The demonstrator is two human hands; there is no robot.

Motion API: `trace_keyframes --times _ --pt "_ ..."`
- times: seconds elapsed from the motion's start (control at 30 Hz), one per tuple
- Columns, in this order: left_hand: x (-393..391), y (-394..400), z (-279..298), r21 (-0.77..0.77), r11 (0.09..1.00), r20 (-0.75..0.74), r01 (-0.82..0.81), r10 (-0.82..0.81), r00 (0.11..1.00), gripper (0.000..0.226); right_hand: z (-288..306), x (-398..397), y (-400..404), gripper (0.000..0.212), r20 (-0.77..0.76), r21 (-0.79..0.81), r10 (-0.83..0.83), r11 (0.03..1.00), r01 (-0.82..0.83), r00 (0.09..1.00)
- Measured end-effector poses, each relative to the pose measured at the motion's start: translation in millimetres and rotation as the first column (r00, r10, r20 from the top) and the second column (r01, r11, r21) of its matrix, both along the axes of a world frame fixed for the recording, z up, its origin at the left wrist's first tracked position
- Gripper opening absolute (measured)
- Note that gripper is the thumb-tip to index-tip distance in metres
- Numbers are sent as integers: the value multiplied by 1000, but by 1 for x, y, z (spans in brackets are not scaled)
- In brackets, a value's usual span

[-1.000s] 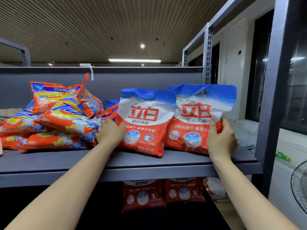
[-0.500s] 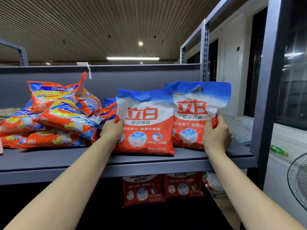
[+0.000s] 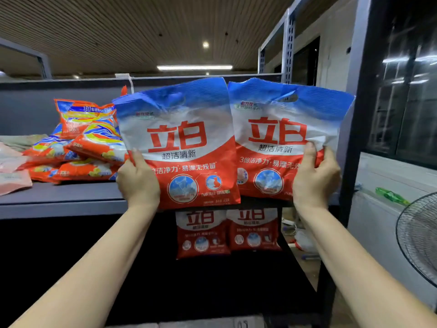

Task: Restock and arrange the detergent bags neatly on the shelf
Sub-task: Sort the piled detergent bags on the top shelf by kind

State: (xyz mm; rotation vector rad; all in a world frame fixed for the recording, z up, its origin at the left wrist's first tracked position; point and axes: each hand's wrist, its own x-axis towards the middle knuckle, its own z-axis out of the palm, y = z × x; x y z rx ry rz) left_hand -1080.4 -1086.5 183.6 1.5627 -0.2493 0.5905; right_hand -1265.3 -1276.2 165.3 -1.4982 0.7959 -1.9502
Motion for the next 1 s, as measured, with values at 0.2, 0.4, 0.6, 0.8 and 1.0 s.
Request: trace_keyframes --times 0.2,0.4,0.6,0.8,1.0 --pt "-38 17 -48 -100 995 2 18 -18 1000 49 -29 -41 8 31 -13 -53 -32 998 31 999" --pt "-66 24 -113 9 1000 -33 13 -13 999 44 -94 -57 10 38 -122 -9 24 1000 -25 992" --pt "-68 27 -183 165 986 -195 -14 46 980 50 -161 -64 4 49 -246 98 149 987 -129 958" --pt "-47 21 -220 323 945 -309 -51 156 938 51 -221 -53 -25 49 -347 325 206 941 -89 915" --pt "-9 -2 -244 343 938 -364 -54 186 912 58 -248 -35 -51 32 -351 472 238 880 -49 905"
